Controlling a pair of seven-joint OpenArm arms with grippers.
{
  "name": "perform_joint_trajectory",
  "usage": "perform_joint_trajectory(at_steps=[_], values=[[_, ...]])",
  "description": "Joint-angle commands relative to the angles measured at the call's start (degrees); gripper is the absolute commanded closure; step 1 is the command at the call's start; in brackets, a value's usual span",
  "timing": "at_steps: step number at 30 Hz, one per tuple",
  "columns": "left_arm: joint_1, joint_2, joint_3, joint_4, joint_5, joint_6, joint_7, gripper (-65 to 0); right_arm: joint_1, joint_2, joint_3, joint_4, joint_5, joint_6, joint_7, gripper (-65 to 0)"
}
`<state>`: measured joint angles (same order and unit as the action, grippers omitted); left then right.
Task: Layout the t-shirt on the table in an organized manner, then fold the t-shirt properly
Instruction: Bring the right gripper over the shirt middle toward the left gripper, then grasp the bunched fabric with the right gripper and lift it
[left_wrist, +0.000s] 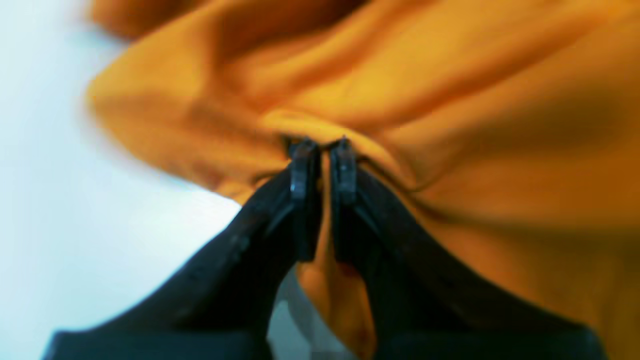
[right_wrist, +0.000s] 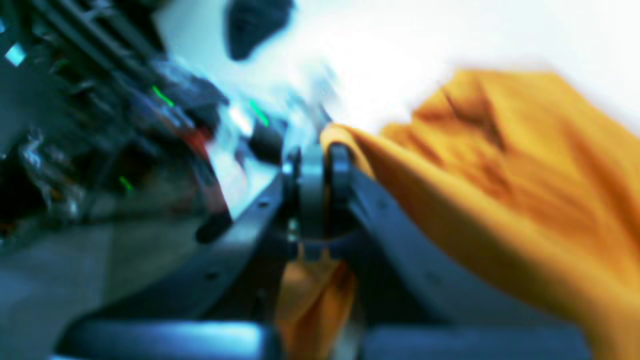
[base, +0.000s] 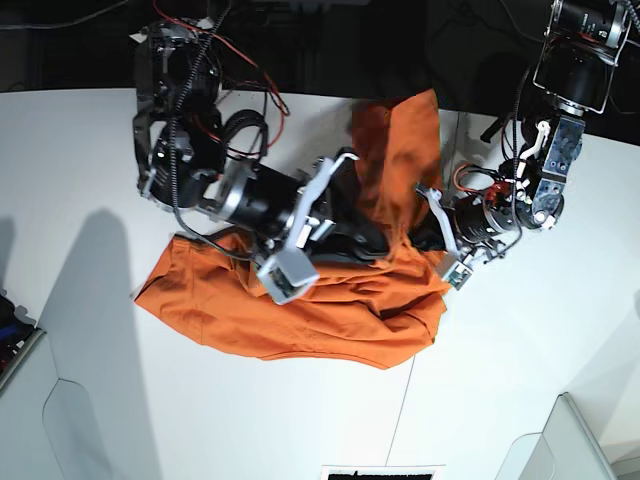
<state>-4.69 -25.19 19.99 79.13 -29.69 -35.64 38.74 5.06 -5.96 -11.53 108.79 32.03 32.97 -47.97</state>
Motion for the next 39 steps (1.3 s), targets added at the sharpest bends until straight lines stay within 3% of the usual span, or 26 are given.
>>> perform_joint_trajectory(at_steps=[1, 7, 12, 15, 17, 21, 30, 33, 35, 39], values=[[2.1, 0.3, 1.0, -0.7, 2.0, -1.3, 6.8, -6.0, 2.4, -1.6, -2.1, 0.6, -1.2, 0.3, 3.0, 0.0], [5.7, 0.7, 1.0, -0.7, -0.6, -3.7, 7.0, -6.0, 12.5, -2.8, -14.2, -8.9, -11.1, -1.9, 5.2, 0.0], [7.8, 0.7, 1.0, -0.7, -2.4, -4.4, 7.4, -6.0, 15.1, -2.8, -16.2, -17.6, -12.6, -3.2, 5.8, 0.0], [7.8, 0.7, 1.0, -0.7, -3.8, -4.4, 7.4, -6.0, 15.1, -2.8, -15.8, -18.6, -12.5, -3.3, 5.2, -20.6], [7.6, 0.7, 1.0, -0.6, -4.5, -4.4, 7.4, -6.0, 15.1, -2.8, -14.9, -17.9, -12.5, -4.3, 4.8, -27.6], [7.6, 0.7, 1.0, -0.4, -4.4, -4.4, 7.4, -6.0, 15.0, -2.8, -10.4, -14.5, -12.5, -6.3, 1.9, -27.6], [7.6, 0.7, 1.0, -0.5, -4.4, -4.4, 7.3, -6.0, 10.3, -2.6, 8.1, -8.8, -11.9, -5.3, 0.0, -27.6], [7.5, 0.7, 1.0, -0.5, -4.4, -4.4, 6.4, -6.0, 7.7, -1.9, 11.9, -8.8, -2.4, -1.1, -3.7, -27.6], [7.5, 0.7, 1.0, -0.5, -4.4, -4.4, 5.5, -6.0, 5.6, -0.8, 12.3, -8.8, 4.0, 0.0, -4.6, -27.6], [7.2, 0.7, 1.0, -0.5, -4.3, -4.4, 5.0, -6.0, 2.4, 0.1, 11.7, -8.8, 5.1, 0.1, -4.8, -27.6]])
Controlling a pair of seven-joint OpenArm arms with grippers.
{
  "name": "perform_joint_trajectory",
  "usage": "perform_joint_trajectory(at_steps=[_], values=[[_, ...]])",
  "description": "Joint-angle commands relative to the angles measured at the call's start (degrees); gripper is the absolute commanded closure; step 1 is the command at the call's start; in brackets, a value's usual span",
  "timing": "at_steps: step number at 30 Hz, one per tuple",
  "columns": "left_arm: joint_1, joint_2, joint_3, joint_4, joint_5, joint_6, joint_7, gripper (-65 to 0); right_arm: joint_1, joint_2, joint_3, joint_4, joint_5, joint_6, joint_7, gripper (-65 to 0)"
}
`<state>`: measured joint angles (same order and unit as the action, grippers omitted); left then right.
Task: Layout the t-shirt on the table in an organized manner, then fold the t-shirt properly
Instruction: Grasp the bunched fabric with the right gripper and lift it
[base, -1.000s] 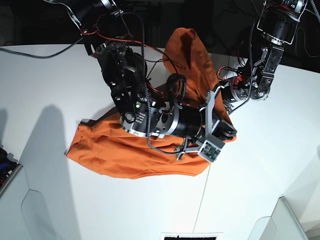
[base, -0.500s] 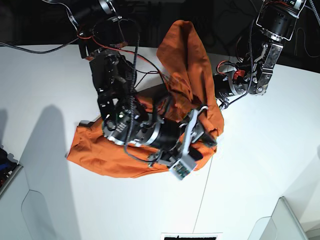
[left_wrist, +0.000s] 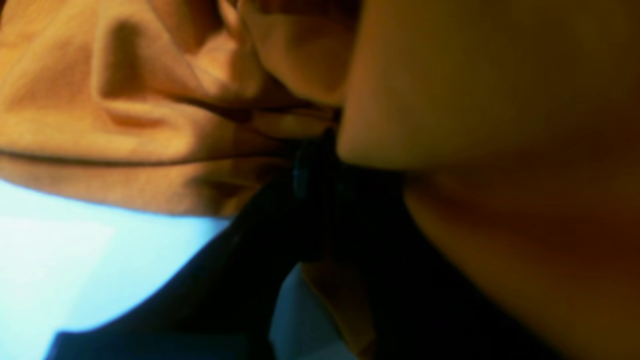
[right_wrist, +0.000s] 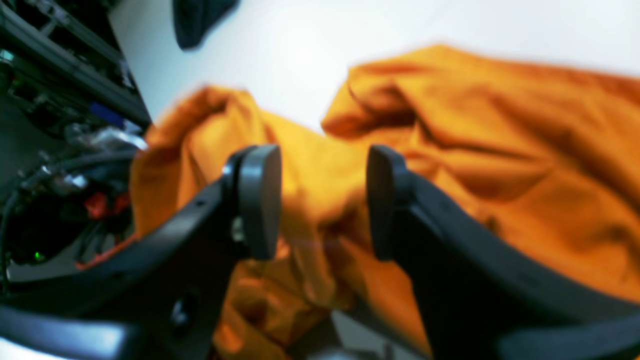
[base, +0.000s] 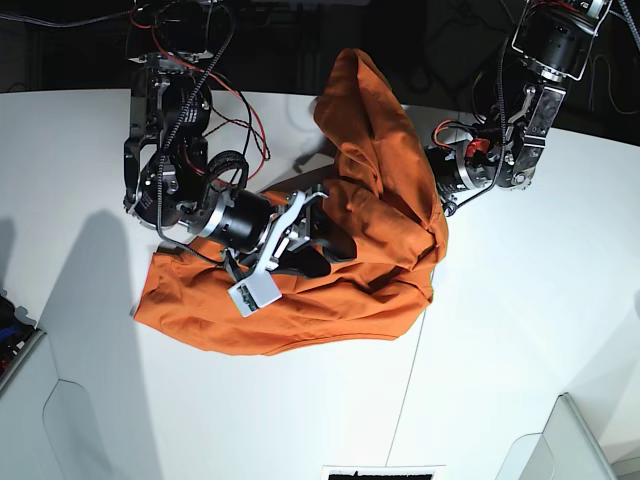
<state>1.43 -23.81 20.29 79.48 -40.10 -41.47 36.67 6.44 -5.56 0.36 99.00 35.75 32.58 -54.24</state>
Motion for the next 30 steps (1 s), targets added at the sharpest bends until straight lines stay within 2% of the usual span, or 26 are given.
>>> perform_joint_trajectory(at_steps=[1, 7, 10, 12, 15, 19, 23, 27, 30], values=[[1.0, -0.7, 0.7, -0.8, 6.1, 1.5, 7.1, -6.0, 0.3, -0.3, -0.5, 1.0, 1.2, 0.5, 1.5, -27.6], [0.2, -0.8, 0.7, -0.8, 6.1, 1.5, 7.1, -6.0, -3.4, -0.3, -5.4, 0.4, -2.5, 0.4, 4.7, -27.6], [-0.4, -0.8, 0.7, -0.8, 6.0, 1.5, 7.1, -6.0, -3.3, -0.3, -8.4, -1.3, -5.2, -0.8, 5.6, -27.1], [-0.7, -0.8, 0.7, -0.8, 6.0, 1.5, 7.1, -6.0, -3.3, -0.3, -9.8, -2.3, -6.8, -1.4, 6.3, -19.9], [-0.8, -0.8, 0.7, -0.8, 6.1, 1.5, 7.1, -6.0, -3.3, -0.3, -10.5, -3.1, -8.2, -1.3, 7.2, -0.2], [-0.8, -0.8, 0.7, -0.8, 7.5, 1.5, 7.1, -6.0, -3.0, -0.3, -10.4, -2.5, -8.3, -1.2, 7.2, 0.0], [-0.8, -0.8, 0.7, -0.8, 11.4, 1.5, 7.1, -6.0, -3.1, 0.6, -10.3, 3.0, -8.4, -1.0, 4.4, 0.0], [-2.2, -0.8, 0.7, -0.8, 14.1, 2.7, 7.1, -6.0, -3.2, 5.4, -9.2, 9.6, -9.1, -1.1, 2.8, 0.0], [-4.3, -1.0, 0.7, -0.8, 16.2, 3.6, 7.1, -6.0, -3.3, 9.1, -6.3, 10.6, -9.9, -1.2, 2.7, 0.0]])
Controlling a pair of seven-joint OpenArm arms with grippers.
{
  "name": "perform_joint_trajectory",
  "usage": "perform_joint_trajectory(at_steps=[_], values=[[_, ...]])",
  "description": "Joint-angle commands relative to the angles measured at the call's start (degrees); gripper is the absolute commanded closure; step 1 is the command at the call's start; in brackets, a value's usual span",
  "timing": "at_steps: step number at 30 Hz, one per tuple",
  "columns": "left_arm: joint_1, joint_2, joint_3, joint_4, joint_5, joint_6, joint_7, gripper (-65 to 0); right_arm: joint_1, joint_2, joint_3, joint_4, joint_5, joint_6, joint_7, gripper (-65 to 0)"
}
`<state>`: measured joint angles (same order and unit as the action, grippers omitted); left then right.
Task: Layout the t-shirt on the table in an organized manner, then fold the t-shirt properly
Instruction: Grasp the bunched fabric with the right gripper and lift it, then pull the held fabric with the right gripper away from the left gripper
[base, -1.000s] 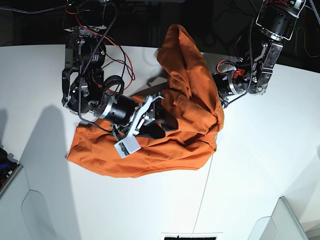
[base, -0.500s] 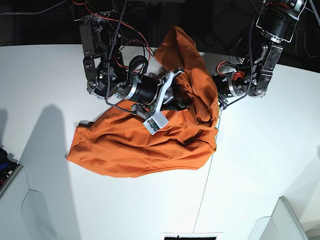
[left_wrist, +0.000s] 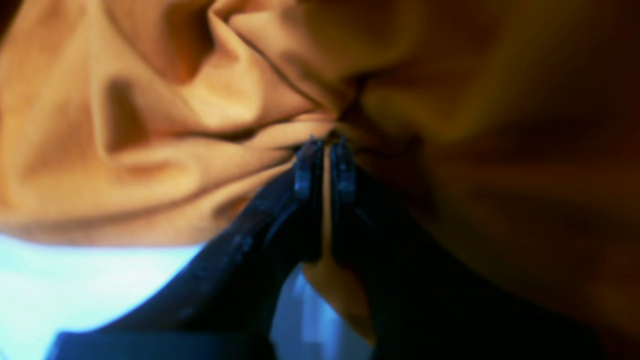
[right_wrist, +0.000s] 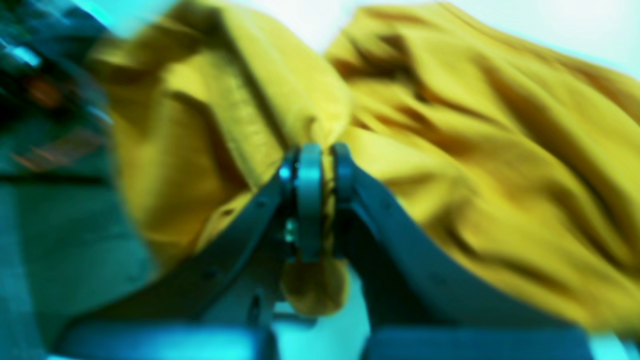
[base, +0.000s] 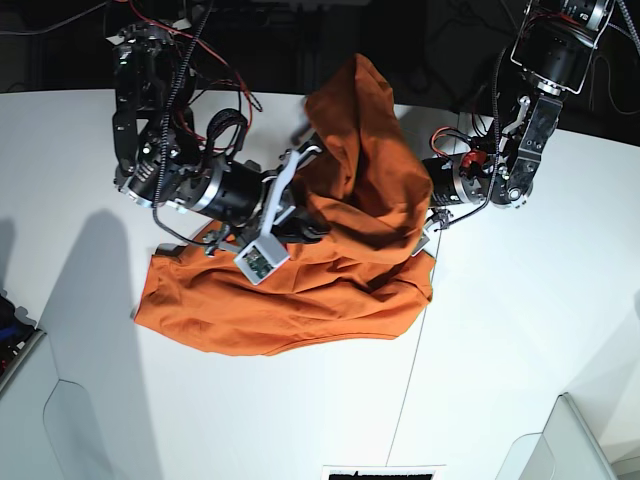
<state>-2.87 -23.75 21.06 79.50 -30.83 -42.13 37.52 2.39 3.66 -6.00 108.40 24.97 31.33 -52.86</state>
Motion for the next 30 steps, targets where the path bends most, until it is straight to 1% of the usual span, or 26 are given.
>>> perform_joint_trajectory(at_steps=[1, 3, 7, 9, 12, 14, 17, 20, 21, 22, 23, 24, 25, 26, 27, 30], values=[[-0.7, -1.2, -0.1, -0.9, 6.9, 4.2, 6.3, -6.0, 0.6, 1.0, 1.4, 1.3, 1.2, 0.0, 1.3, 0.0], [-1.6, -1.2, -0.1, -0.9, 6.9, 4.2, 6.3, -6.0, 0.6, 3.2, 4.7, 1.4, 2.7, 0.0, 0.0, 0.0], [-2.1, -1.0, -0.1, -0.9, 6.4, 4.4, 6.3, -6.0, -0.1, 8.3, 12.4, 1.4, 9.6, 0.0, -2.4, 0.0], [-1.9, -0.9, 0.0, -0.9, 6.4, 4.4, 6.3, -6.0, -1.8, 10.9, 16.5, 1.5, 13.1, 0.7, -2.7, 0.0], [-2.0, -0.9, 0.0, -0.9, 6.4, 4.4, 6.3, -6.0, -5.4, 13.7, 22.6, 2.3, 18.7, 1.7, -5.9, 0.0], [-2.0, -0.9, 0.0, -0.9, 6.4, 4.4, 6.3, -6.0, -8.7, 14.8, 26.2, 4.0, 21.7, 2.0, -8.0, 0.0], [-2.0, -0.9, 0.0, -0.9, 5.7, 4.4, 6.2, -6.0, -14.4, 15.4, 29.8, 6.7, 23.6, 2.7, -8.3, 0.0], [-2.1, -0.9, 0.0, -0.9, 4.4, 4.4, 6.2, -6.0, -18.2, 15.4, 30.7, 8.2, 23.9, 2.6, -8.2, 0.0], [-2.0, -0.9, 0.0, -0.9, 3.8, 4.4, 6.2, -6.0, -18.5, 15.3, 30.7, 8.2, 23.6, 2.5, -7.8, -1.0], [-2.0, -0.9, 0.0, -0.9, 3.5, 4.4, 6.2, -6.0, -18.4, 15.2, 30.7, 8.2, 22.6, 2.5, -7.0, -9.3], [-2.0, -0.9, 0.0, -0.9, 3.3, 4.4, 6.2, -6.0, -18.3, 15.2, 30.7, 8.2, 21.5, 2.5, -4.9, -17.4], [-2.0, -0.9, 0.0, -0.9, 3.2, 4.4, 6.3, -6.0, -18.0, 15.2, 30.8, 8.2, 19.7, 2.4, -1.6, -24.0], [-2.0, -0.9, 0.0, -0.9, 3.2, 4.4, 6.3, -6.0, -17.7, 15.2, 30.8, 8.2, 17.7, 1.8, 2.5, -28.3], [-2.0, -0.9, 0.0, -0.9, 3.2, 4.4, 6.4, -6.0, -16.9, 15.2, 30.7, 8.1, 16.0, 1.2, 5.9, -29.5], [-2.0, -0.9, 0.0, -0.9, 3.2, 4.4, 6.4, -6.0, -15.6, 15.2, 30.7, 8.0, 14.8, 0.7, 7.7, -29.5], [-2.0, -0.9, 0.0, -0.9, 3.1, 4.4, 7.1, -6.0, -9.7, 15.2, 30.7, 5.8, 13.1, -0.3, 8.1, -29.5]])
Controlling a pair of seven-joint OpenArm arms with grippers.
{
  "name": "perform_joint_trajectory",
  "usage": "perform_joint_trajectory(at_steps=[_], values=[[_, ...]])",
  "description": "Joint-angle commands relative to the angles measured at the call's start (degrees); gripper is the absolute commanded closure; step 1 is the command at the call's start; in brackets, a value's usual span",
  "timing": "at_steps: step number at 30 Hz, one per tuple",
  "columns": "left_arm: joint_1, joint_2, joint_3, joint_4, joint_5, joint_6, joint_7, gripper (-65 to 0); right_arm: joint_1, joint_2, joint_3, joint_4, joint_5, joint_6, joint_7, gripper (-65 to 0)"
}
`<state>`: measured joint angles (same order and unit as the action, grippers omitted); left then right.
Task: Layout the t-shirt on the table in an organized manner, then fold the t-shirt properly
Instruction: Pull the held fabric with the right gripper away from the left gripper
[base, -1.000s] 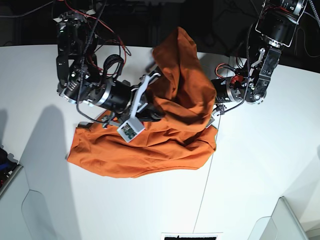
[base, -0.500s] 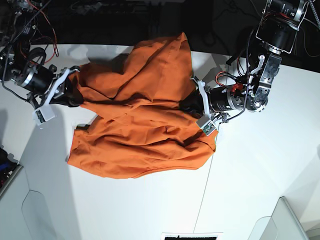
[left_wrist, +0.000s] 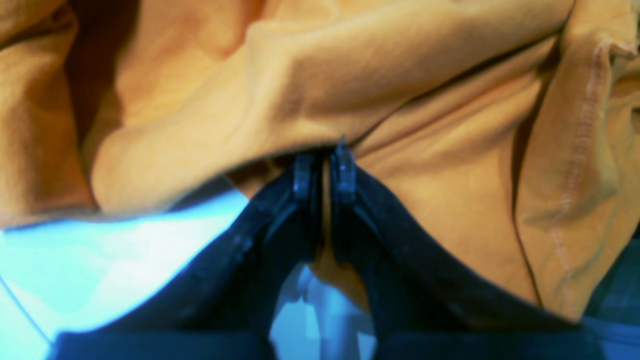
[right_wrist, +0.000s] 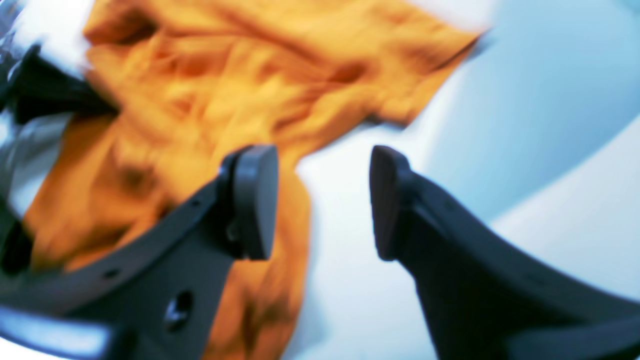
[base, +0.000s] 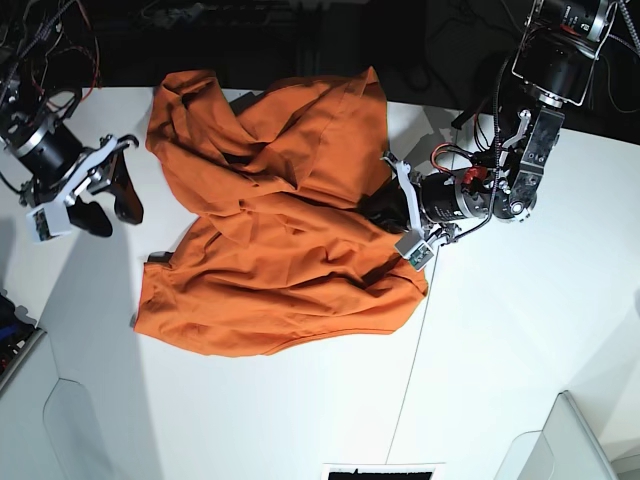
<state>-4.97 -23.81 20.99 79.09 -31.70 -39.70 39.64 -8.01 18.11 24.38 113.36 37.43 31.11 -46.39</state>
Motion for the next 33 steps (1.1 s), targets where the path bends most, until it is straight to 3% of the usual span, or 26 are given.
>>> perform_joint_trajectory(at_steps=[1, 6, 11, 18, 24, 29, 33], values=[[0.1, -0.8, 0.1, -0.5, 3.8, 1.9, 5.4, -6.0, 2.8, 0.7, 0.1, -0.9, 0.4, -0.2, 1.7, -29.5], [0.2, -0.9, 0.0, -0.5, 0.1, 0.4, 7.6, -6.0, 14.7, 0.8, -4.1, -16.7, -0.9, -0.3, 3.8, -28.0], [0.4, -0.9, 0.1, -0.5, -5.3, -0.3, 10.9, -6.0, 25.7, 0.8, -13.2, -36.2, -3.7, -0.2, 4.3, 0.0], [0.5, -1.3, 0.0, -0.5, -6.3, -0.3, 14.9, -6.0, 35.0, 0.8, -23.5, -53.8, -14.8, 0.0, 12.1, 0.0], [0.5, -4.2, 0.0, -0.5, -6.3, -0.3, 14.8, -6.0, 42.8, 1.0, -24.1, -62.8, -19.9, -0.7, 15.5, 0.0], [0.5, -4.8, 0.0, -0.5, -7.8, -0.3, 14.8, -6.0, 49.0, 1.3, -24.1, -65.6, -24.1, -4.5, 17.5, 0.0], [0.2, -4.6, 0.0, -0.5, -10.7, -0.3, 14.8, -6.0, 52.3, 1.2, -24.1, -65.5, -22.7, -5.5, 15.7, 0.0]])
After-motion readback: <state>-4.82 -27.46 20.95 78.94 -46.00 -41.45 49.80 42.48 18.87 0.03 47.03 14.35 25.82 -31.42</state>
